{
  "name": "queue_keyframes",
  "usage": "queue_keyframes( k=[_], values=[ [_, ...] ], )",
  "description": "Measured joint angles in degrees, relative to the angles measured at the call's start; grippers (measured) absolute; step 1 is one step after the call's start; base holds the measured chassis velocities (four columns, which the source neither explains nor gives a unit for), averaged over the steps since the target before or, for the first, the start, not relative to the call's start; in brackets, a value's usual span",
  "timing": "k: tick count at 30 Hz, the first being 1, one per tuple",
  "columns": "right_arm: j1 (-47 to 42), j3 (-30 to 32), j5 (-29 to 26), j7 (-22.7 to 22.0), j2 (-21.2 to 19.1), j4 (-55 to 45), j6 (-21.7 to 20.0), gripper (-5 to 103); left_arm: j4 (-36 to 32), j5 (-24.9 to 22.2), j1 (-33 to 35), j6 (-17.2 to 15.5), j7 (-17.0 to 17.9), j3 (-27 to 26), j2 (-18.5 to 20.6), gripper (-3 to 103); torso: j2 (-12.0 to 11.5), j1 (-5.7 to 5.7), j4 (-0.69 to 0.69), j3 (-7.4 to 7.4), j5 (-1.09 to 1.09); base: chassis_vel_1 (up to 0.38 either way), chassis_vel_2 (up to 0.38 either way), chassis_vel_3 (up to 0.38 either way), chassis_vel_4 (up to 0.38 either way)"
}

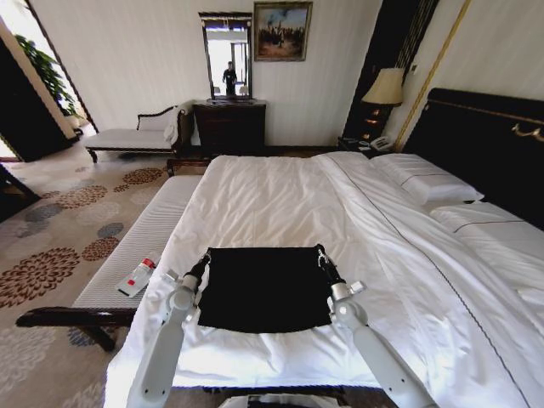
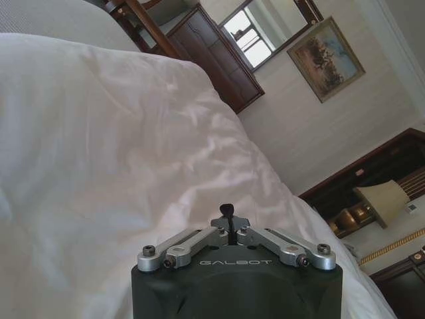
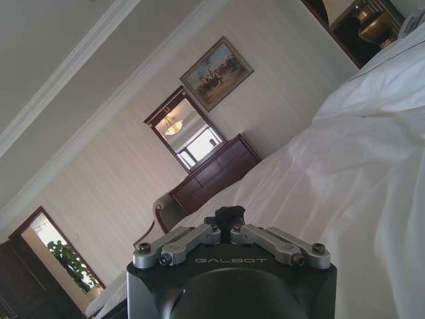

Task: Fold the clothes on the bed.

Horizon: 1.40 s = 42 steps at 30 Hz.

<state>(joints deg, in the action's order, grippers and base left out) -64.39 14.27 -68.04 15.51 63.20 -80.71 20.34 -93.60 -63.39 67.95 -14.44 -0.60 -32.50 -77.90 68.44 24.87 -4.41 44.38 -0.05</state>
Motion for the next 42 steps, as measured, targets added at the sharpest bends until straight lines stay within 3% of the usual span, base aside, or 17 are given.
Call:
queue_keyframes(
  k=[11,32,42],
  values=[
    [-10.7,1.9,2.3,0.5,-1.5,-5.0,2.8,1,-7.4,-0.3,12.1,-0.2,-2.1,-2.7,0.6,1,0.0,-0.01,0.01,-0.01,0.01,0.0,0.0,0.0,0.0],
    [-24.6,5.0,6.0,0.9,1.5,-12.3,7.3,1,-14.8,4.6,24.7,0.8,-4.1,-4.9,-1.9,1,0.0,0.0,0.01,0.0,0.0,0.0,0.0,0.0,0.0],
    [-28.9,5.3,8.1,1.4,2.8,-11.8,9.5,1,-14.9,6.8,28.9,2.3,-5.3,-5.7,-3.6,1,0.0,0.0,0.0,0.0,0.01,0.0,0.0,0.0,0.0]
  ],
)
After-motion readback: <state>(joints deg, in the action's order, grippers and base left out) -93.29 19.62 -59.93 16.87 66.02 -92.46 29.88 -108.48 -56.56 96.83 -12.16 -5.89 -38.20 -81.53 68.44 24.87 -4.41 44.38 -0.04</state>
